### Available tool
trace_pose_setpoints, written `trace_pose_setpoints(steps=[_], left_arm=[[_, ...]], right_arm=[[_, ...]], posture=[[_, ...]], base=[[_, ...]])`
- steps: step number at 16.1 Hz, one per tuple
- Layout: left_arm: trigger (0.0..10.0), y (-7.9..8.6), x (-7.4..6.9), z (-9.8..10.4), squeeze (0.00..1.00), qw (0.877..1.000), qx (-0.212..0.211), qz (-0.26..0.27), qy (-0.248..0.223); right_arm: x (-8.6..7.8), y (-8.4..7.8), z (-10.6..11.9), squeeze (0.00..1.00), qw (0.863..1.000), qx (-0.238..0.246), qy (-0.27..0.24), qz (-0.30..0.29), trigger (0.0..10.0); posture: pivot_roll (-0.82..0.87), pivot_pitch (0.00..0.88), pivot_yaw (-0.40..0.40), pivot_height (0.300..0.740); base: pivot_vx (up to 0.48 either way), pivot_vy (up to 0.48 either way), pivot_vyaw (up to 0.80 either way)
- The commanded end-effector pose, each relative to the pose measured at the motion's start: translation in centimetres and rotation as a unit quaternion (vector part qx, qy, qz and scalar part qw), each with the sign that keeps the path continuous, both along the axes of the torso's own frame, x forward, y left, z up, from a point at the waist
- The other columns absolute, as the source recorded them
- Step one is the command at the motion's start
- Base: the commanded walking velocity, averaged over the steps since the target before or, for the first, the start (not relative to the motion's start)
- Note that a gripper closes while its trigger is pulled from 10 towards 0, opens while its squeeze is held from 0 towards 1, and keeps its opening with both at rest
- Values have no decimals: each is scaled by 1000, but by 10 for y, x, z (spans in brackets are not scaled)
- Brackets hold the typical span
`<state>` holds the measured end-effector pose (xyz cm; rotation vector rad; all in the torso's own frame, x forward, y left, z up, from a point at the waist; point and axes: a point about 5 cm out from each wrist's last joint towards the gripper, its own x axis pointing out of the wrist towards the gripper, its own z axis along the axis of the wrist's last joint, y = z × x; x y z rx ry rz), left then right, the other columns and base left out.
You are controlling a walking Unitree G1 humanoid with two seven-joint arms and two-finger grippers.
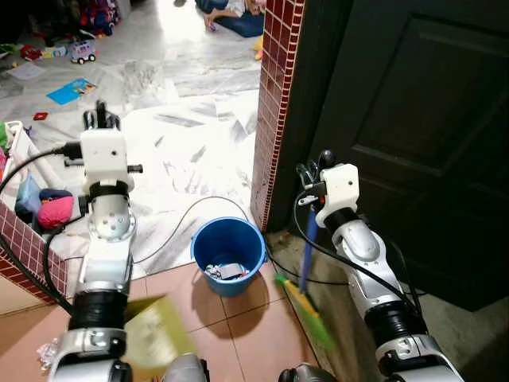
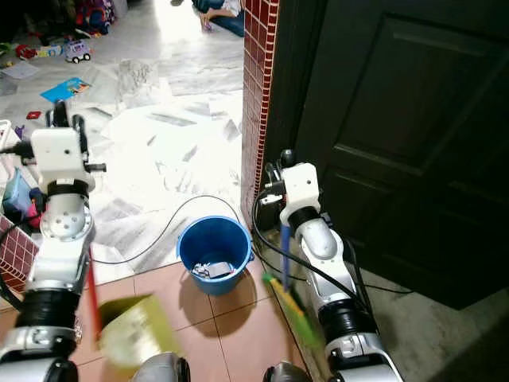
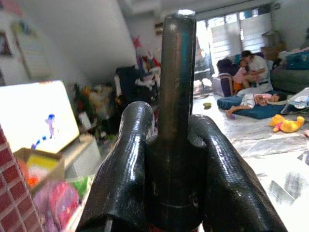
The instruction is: Sweep floor
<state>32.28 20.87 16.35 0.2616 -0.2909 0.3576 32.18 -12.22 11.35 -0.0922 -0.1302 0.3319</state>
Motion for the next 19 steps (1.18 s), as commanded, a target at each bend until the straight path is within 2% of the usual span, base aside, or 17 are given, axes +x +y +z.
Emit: trace_pose_setpoints(steps=[1, 2, 5, 7, 9, 11, 13, 17, 19], left_arm=[[10000, 0, -2, -7, 0, 1000, -26, 11, 8], [10000, -3, -5, -18, 0, 999, -42, 18, 26], [10000, -12, -16, -42, 0, 997, -48, 26, 62], [10000, -14, -22, -53, 0, 995, -48, 38, 80], [10000, -14, -31, -68, 0, 992, -40, 61, 105], [10000, -15, -39, -81, 0, 989, -40, 69, 128], [10000, -20, -43, -88, 0, 987, -38, 66, 145], [10000, -33, -44, -93, 0, 986, -42, 43, 155], [10000, -38, -42, -94, 0, 985, -48, 33, 160]], right_arm=[[3, 2, 9, 0, 1000, 9, -10, 10, 10000], [0, 7, 7, 0, 999, 19, 5, 34, 10000], [-9, 21, -5, 0, 990, 24, 53, 128, 10000], [-12, 25, -5, 0, 985, 21, 57, 162, 10000], [-15, 29, 2, 0, 979, 39, 47, 194, 10000], [-13, 32, 14, 0, 980, 61, 17, 189, 10000], [-7, 31, 28, 0, 985, 88, -14, 145, 10000], [1, 30, 37, 0, 985, 127, -19, 114, 10000], [9, 23, 46, 0, 984, 158, -29, 78, 10000]], posture=[[26, 0, -15, 740], [27, 0, -13, 740], [30, 0, -9, 740], [29, 0, -9, 740], [33, 0, -10, 740], [35, 0, -9, 740], [36, 0, -8, 740], [34, 0, -5, 740], [32, 0, -6, 740]], base=[[0, 0, 0], [0, 0, 0], [0, 0, 0], [0, 0, 0], [0, 0, 0], [0, 0, 0], [0, 0, 0], [0, 0, 0], [0, 0, 0]])
